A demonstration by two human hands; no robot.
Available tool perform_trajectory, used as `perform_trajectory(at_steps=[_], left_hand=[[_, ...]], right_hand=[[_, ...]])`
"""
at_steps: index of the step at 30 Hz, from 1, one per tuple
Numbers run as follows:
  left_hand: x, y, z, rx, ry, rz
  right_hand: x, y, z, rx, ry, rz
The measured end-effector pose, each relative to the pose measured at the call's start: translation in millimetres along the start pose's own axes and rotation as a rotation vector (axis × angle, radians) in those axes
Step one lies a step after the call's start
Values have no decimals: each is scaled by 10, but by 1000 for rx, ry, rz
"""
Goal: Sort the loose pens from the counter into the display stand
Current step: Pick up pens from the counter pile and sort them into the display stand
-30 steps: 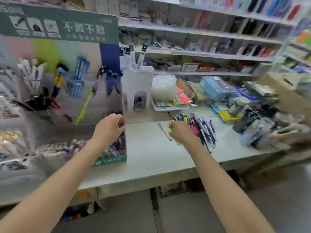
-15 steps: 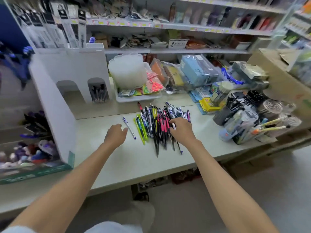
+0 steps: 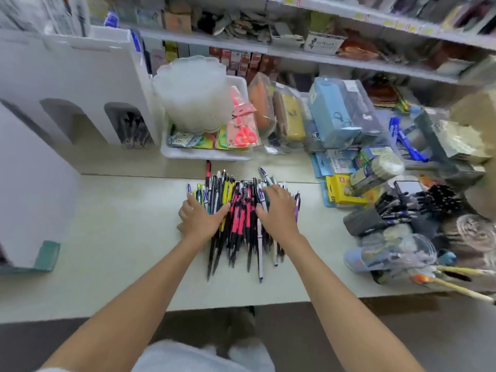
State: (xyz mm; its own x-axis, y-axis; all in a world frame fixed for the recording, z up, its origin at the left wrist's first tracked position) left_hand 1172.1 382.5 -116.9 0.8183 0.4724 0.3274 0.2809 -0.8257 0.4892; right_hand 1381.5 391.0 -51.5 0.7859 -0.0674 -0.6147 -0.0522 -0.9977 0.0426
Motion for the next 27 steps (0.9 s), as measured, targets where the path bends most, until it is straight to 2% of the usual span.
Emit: perform_trajectory(at_steps=[4,9,19,22,27], left_hand=[[33,26,34,64,68,-100],[1,2,21,147,38,-164],[69,-112,5,42,114,-220],[145,-172,29,8,153,-181],[78,-250,24,61,232,-141]], right_hand=[[8,-66,240,-62,-34,-61],[69,-114,452,-94,-55,-106],[115,-117,491,5,-87,-171],[114,-126,530,-3,-93,-165],[114,-124,560,-2,-62,-170]])
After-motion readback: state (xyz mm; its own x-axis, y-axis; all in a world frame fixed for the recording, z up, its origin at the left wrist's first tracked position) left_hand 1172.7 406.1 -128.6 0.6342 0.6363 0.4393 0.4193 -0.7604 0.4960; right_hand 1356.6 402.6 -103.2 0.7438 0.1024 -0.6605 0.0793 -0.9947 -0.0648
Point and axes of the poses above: each hand's wrist, its own y-axis away from the middle knuckle, its own z-axis out of the palm, x = y × z, the point moved 7 cm from there along -y, towards the middle knuckle, and after that the axes turned 12 degrees about -y, right-handed, at the moved point
